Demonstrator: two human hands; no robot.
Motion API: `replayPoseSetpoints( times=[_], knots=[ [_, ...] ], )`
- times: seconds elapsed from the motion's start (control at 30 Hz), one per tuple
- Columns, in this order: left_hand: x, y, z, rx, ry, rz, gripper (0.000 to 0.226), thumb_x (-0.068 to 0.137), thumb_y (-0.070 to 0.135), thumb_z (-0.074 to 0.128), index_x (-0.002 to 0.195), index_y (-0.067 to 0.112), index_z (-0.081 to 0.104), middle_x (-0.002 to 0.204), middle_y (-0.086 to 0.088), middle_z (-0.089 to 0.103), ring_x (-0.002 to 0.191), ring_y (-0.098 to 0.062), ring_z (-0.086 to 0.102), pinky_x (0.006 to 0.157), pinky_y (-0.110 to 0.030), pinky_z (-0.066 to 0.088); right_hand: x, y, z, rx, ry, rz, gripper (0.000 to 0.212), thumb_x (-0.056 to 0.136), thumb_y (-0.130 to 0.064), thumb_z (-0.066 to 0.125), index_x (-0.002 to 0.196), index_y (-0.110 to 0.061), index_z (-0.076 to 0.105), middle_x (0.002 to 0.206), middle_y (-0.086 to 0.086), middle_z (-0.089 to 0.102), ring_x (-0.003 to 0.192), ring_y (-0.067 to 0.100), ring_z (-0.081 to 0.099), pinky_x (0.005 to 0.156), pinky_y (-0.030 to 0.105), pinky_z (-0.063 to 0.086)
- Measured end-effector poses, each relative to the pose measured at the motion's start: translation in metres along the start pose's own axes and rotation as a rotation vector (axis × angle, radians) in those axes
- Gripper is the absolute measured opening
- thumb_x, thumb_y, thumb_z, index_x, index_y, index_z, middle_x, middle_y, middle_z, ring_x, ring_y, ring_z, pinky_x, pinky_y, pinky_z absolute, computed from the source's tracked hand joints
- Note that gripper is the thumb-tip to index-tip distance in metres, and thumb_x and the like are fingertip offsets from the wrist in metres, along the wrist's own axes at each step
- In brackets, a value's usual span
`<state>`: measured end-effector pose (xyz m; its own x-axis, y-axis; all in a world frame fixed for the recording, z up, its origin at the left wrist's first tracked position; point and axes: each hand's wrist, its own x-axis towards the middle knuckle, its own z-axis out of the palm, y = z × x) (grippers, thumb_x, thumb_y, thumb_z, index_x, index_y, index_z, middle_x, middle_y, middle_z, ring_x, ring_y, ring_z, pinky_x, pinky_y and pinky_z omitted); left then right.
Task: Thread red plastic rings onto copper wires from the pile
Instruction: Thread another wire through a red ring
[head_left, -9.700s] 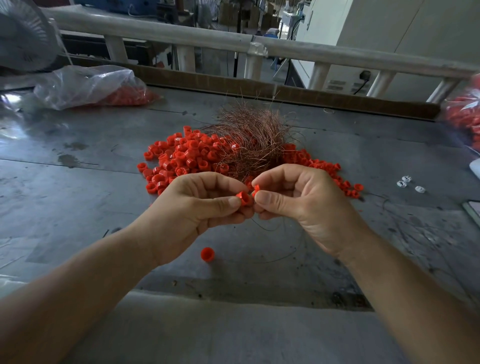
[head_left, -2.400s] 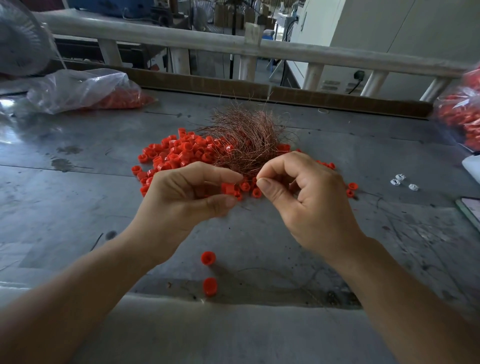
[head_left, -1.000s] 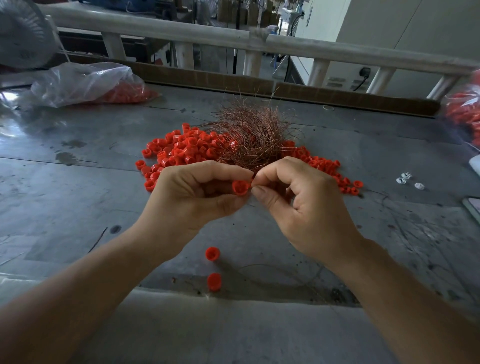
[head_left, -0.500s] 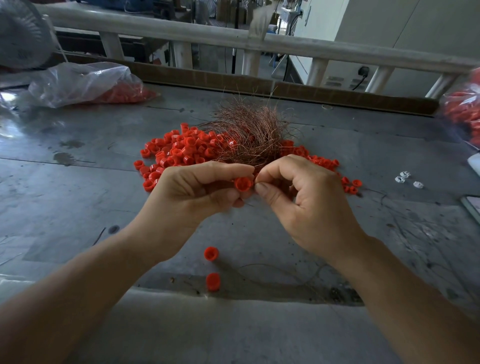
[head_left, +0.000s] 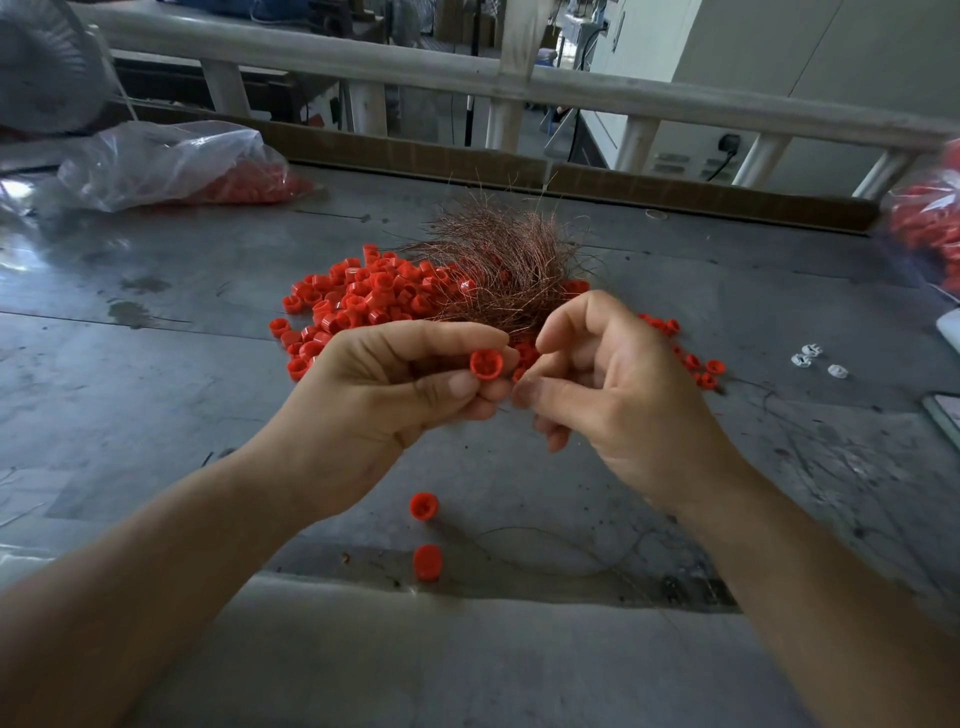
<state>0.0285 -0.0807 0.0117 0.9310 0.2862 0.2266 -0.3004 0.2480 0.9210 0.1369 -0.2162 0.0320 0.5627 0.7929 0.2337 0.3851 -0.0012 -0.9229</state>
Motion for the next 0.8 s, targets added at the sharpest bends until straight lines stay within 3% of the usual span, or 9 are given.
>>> replayPoseSetpoints(
  times=[0.17, 0.33, 0.43, 0.5, 0.57, 0.63, 0.73, 0.8],
  knots=[
    [0.0, -0.002, -0.001, -0.053, -0.061, -0.071, 0.025, 0.062, 0.008, 0.065, 0.085, 0.012, 0.075, 0.084, -0.008, 0.073, 0.073, -0.014, 0.07, 0.063, -0.02, 0.055, 0.0, 0.004, 0.007, 0.055, -0.109, 0.125, 0.033, 0.074, 0.016, 0.055, 0.077, -0.015, 0.044, 0.051, -0.008, 0.057, 0.046, 0.006, 0.054, 0.042, 0.022, 0.045],
    [-0.001, -0.003, -0.002, -0.049, -0.074, -0.103, 0.026, 0.064, 0.008, 0.065, 0.088, 0.012, 0.075, 0.083, -0.009, 0.073, 0.076, -0.016, 0.07, 0.065, -0.021, 0.055, 0.003, 0.0, -0.008, -0.021, -0.16, 0.167, 0.019, 0.079, 0.002, 0.064, 0.077, -0.013, 0.053, 0.063, 0.001, 0.065, 0.057, 0.011, 0.063, 0.052, 0.022, 0.053],
    [-0.001, -0.005, -0.001, -0.03, -0.072, -0.116, 0.026, 0.063, 0.009, 0.066, 0.086, 0.014, 0.075, 0.083, -0.007, 0.073, 0.077, -0.016, 0.07, 0.066, -0.022, 0.055, 0.012, 0.008, -0.03, -0.247, 0.051, 0.151, 0.018, 0.082, -0.007, 0.063, 0.07, -0.019, 0.057, 0.077, 0.013, 0.069, 0.071, 0.019, 0.067, 0.063, 0.031, 0.056],
    [-0.002, -0.006, 0.0, -0.028, -0.065, -0.124, 0.025, 0.062, 0.009, 0.066, 0.085, 0.014, 0.075, 0.083, -0.007, 0.073, 0.076, -0.017, 0.07, 0.066, -0.022, 0.055, 0.016, 0.015, -0.045, -0.404, 0.204, 0.138, 0.021, 0.083, -0.011, 0.062, 0.066, -0.022, 0.057, 0.074, 0.009, 0.069, 0.073, 0.023, 0.067, 0.07, 0.039, 0.055],
    [-0.002, -0.006, 0.001, -0.028, -0.06, -0.125, 0.025, 0.061, 0.009, 0.066, 0.084, 0.014, 0.075, 0.082, -0.007, 0.073, 0.076, -0.017, 0.07, 0.066, -0.022, 0.055, 0.018, 0.019, -0.053, -0.46, 0.25, 0.162, 0.02, 0.084, -0.013, 0.062, 0.066, -0.022, 0.058, 0.072, 0.005, 0.069, 0.07, 0.02, 0.067, 0.07, 0.036, 0.054],
    [-0.002, -0.005, 0.001, -0.032, -0.056, -0.122, 0.025, 0.061, 0.009, 0.066, 0.084, 0.014, 0.075, 0.082, -0.007, 0.073, 0.076, -0.017, 0.07, 0.066, -0.022, 0.055, 0.018, 0.018, -0.052, -0.35, 0.152, 0.215, 0.016, 0.084, -0.012, 0.062, 0.07, -0.02, 0.061, 0.071, 0.003, 0.07, 0.064, 0.012, 0.066, 0.062, 0.026, 0.053],
    [-0.002, -0.004, 0.001, -0.039, -0.052, -0.112, 0.026, 0.061, 0.009, 0.066, 0.085, 0.014, 0.075, 0.083, -0.007, 0.073, 0.077, -0.016, 0.07, 0.066, -0.021, 0.055, 0.012, 0.009, -0.04, -0.085, -0.151, 0.234, 0.003, 0.077, -0.018, 0.063, 0.078, -0.015, 0.064, 0.07, 0.0, 0.07, 0.063, 0.009, 0.066, 0.058, 0.02, 0.052],
    [-0.002, -0.004, 0.001, -0.045, -0.058, -0.104, 0.026, 0.063, 0.009, 0.066, 0.086, 0.013, 0.075, 0.083, -0.008, 0.073, 0.077, -0.016, 0.07, 0.066, -0.021, 0.055, 0.008, 0.004, -0.029, -0.001, -0.305, 0.225, 0.018, 0.068, -0.025, 0.061, 0.084, -0.017, 0.065, 0.074, -0.002, 0.071, 0.071, 0.01, 0.067, 0.063, 0.02, 0.053]
  ],
)
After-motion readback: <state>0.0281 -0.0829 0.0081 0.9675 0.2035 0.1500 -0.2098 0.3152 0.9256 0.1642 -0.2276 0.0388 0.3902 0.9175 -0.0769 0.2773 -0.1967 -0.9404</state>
